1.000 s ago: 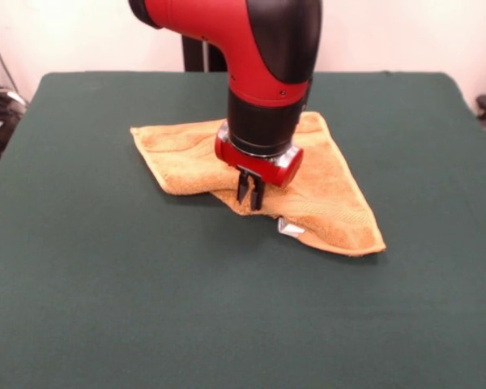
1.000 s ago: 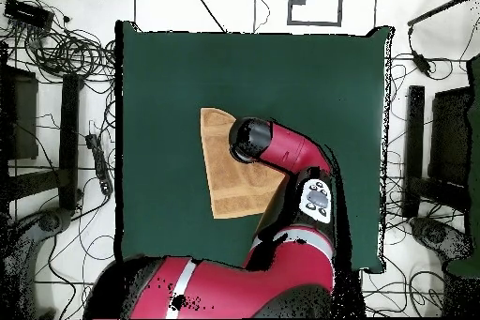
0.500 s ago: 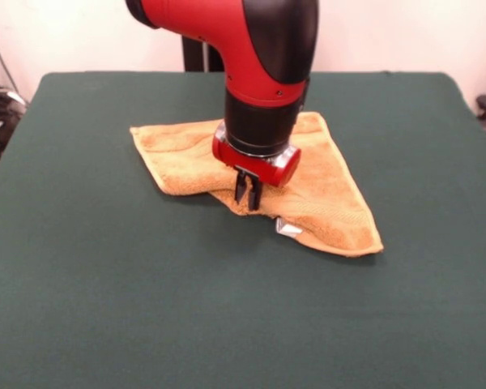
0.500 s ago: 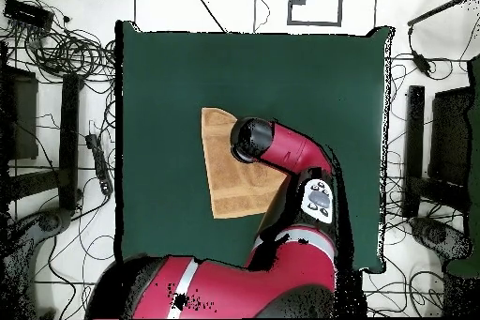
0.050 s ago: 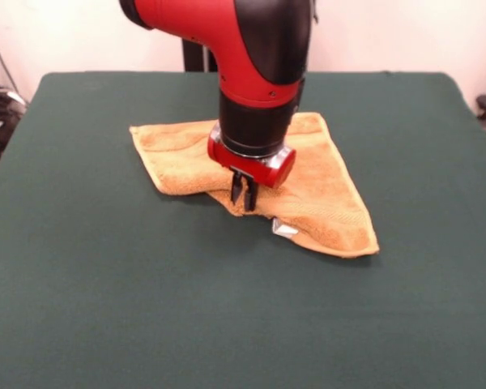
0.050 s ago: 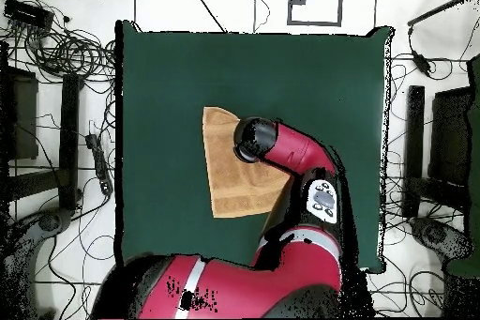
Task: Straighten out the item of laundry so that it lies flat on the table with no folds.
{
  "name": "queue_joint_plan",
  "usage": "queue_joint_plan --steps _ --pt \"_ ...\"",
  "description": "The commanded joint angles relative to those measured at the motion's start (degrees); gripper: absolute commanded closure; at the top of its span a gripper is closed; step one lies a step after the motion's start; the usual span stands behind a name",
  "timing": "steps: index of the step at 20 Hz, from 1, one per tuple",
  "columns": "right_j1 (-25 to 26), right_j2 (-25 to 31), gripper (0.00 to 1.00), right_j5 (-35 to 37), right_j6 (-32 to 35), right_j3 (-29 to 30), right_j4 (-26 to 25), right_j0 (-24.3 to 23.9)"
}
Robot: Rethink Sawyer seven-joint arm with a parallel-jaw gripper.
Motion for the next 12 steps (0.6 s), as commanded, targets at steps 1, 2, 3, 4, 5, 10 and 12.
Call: queue_joint_plan --steps 1,2,3,4,5,10,12 --pt "1.4 6.3 1.0 -2.5 6.1 2.1 -0.8 -1.5" --pt "1.4 6.2 1.0 -2.4 6.0 1.9 -0.9 -1.6" --pt "1.4 6.2 1.0 -2.2 5.9 1.8 -1.0 -1.6" --pt "1.3 6.1 1.0 -2.0 5.7 1.6 -1.1 -1.6" --pt "1.3 6.0 1.0 -1.7 5.6 1.4 -1.2 -1.6" --pt "1.3 5.9 1.0 -0.8 5.1 0.6 -1.5 -2.0" --pt "1.4 5.8 1.0 -0.6 4.9 0.0 -1.6 -2.1"
